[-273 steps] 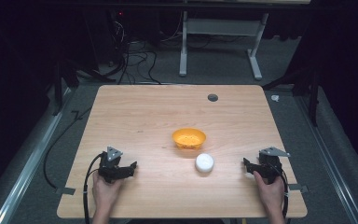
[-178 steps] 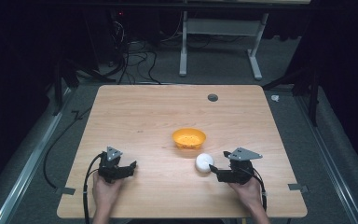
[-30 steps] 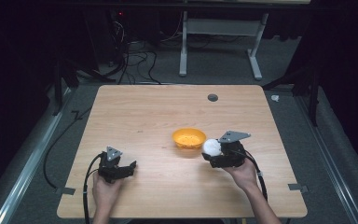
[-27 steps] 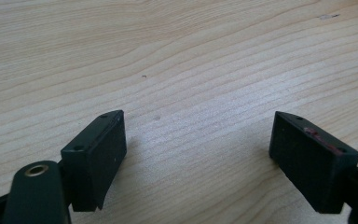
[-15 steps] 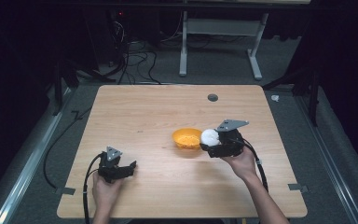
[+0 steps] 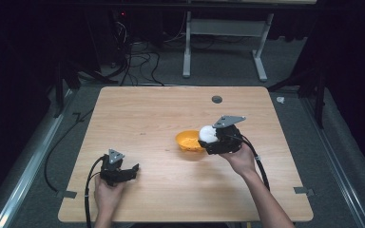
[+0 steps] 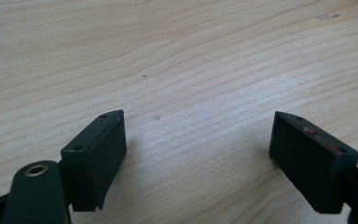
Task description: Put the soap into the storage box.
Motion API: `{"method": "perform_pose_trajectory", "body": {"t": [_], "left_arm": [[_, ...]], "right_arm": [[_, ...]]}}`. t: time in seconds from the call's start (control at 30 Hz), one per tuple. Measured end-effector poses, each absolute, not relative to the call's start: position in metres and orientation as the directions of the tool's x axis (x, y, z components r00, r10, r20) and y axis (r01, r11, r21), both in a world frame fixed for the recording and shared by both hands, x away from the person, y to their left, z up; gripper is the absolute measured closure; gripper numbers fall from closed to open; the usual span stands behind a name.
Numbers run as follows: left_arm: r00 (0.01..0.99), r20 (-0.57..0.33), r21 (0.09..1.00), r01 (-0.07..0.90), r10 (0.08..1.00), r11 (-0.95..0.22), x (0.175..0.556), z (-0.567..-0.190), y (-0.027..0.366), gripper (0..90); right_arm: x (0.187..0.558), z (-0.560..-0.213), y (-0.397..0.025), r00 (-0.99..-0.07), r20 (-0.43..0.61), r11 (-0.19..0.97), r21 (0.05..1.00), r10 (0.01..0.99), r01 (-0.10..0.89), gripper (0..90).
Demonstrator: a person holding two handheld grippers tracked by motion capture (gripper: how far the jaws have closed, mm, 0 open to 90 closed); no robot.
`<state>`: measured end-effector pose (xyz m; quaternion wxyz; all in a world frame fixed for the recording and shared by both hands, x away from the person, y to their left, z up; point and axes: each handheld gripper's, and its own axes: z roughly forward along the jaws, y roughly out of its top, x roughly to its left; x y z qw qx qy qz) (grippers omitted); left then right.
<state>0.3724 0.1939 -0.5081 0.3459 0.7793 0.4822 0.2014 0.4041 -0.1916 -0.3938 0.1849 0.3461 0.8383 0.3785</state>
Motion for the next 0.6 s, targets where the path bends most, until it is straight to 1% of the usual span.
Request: {"method": "perform_pose_trajectory", "body": {"t": [0.37, 0.6], "left_arm": [[0.454, -0.02, 0.733, 0.612, 0.891, -0.296, 0.372, -0.508, 0.194, 19.4], [0.454, -0.02, 0.733, 0.613, 0.891, -0.296, 0.372, -0.508, 0.194, 19.4]], "right_arm": [[0.419, -0.392, -0.181, -0.705, -0.009, 0.459, 0.765, 0.709, 0.452, 24.7], [0.429, -0.397, -0.173, -0.708, 0.008, 0.461, 0.754, 0.706, 0.468, 24.8]]}}
